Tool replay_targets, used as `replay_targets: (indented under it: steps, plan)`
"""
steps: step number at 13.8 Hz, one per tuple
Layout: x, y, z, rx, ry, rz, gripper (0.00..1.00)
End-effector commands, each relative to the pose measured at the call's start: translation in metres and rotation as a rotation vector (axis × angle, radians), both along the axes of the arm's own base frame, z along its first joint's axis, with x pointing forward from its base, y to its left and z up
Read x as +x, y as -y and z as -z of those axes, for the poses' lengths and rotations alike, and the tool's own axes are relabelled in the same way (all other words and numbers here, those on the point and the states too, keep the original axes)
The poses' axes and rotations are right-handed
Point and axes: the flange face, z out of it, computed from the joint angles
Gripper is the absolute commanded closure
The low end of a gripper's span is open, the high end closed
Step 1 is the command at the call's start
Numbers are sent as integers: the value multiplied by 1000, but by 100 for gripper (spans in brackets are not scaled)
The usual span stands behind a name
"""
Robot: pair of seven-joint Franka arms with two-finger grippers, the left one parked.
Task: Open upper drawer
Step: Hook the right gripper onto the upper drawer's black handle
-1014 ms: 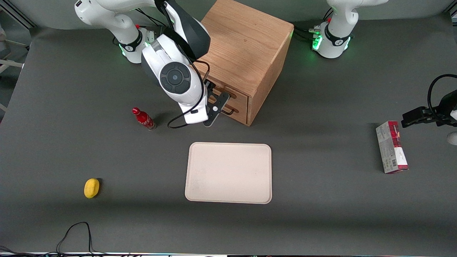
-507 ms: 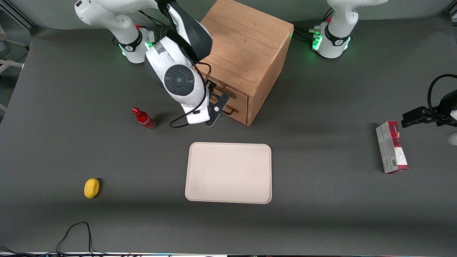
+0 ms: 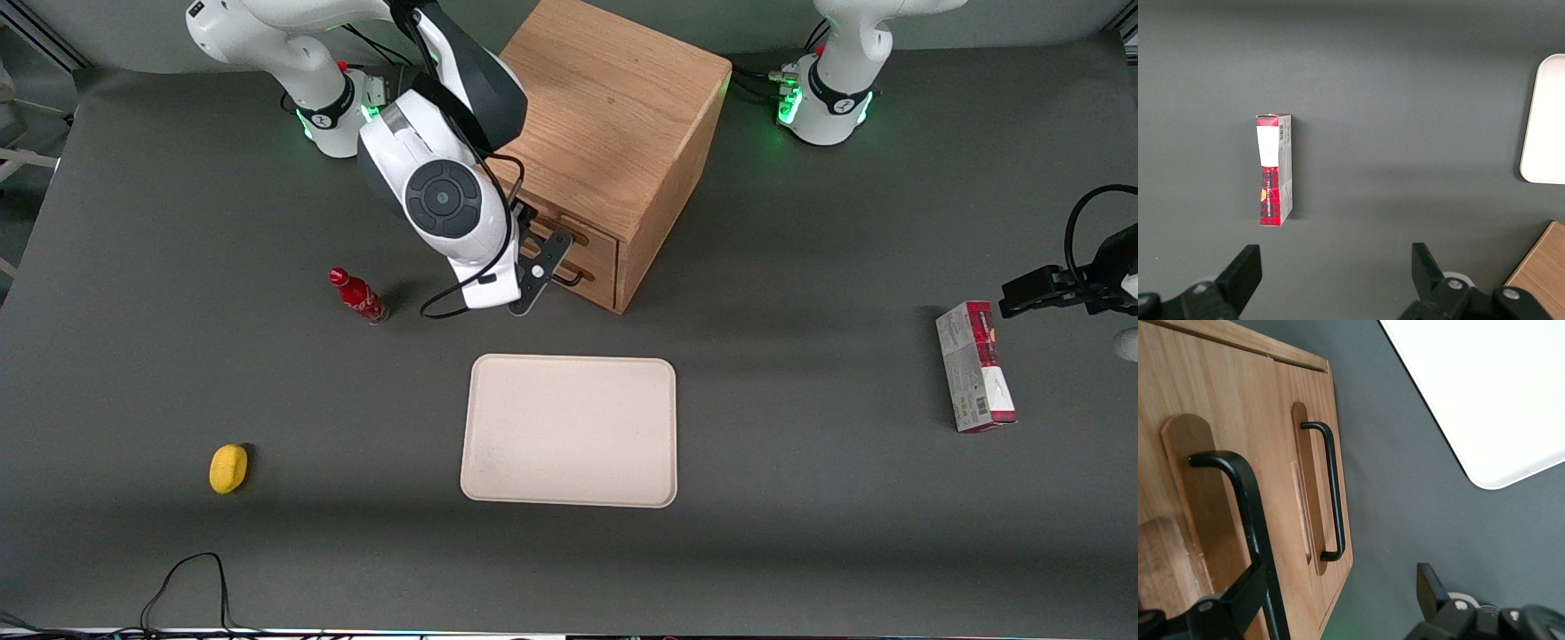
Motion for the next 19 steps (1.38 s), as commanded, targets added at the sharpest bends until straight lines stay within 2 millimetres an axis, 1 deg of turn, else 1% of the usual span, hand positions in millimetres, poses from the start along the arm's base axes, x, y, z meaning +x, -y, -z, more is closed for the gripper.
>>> replay_targets:
  steps: [1,4,5,6,7,8,10,12,14,18,19]
  plan:
    - [-4,3,-9,25,-19,-11,0]
    - [-3,4,-13,29,-14,-7,0]
    - [0,4,-19,39,-3,-2,0]
    - [1,4,-21,47,-5,4,0]
    - [0,4,-20,46,-8,2,0]
    - [-1,3,-15,40,-25,-2,0]
    - [-4,1,-13,53,-45,0,0]
    - [-8,0,-2,40,-65,-6,0]
    - [-9,1,1,37,-71,-4,0]
    - [-11,1,16,26,-85,-4,0]
    - [-10,0,24,20,-94,-3,0]
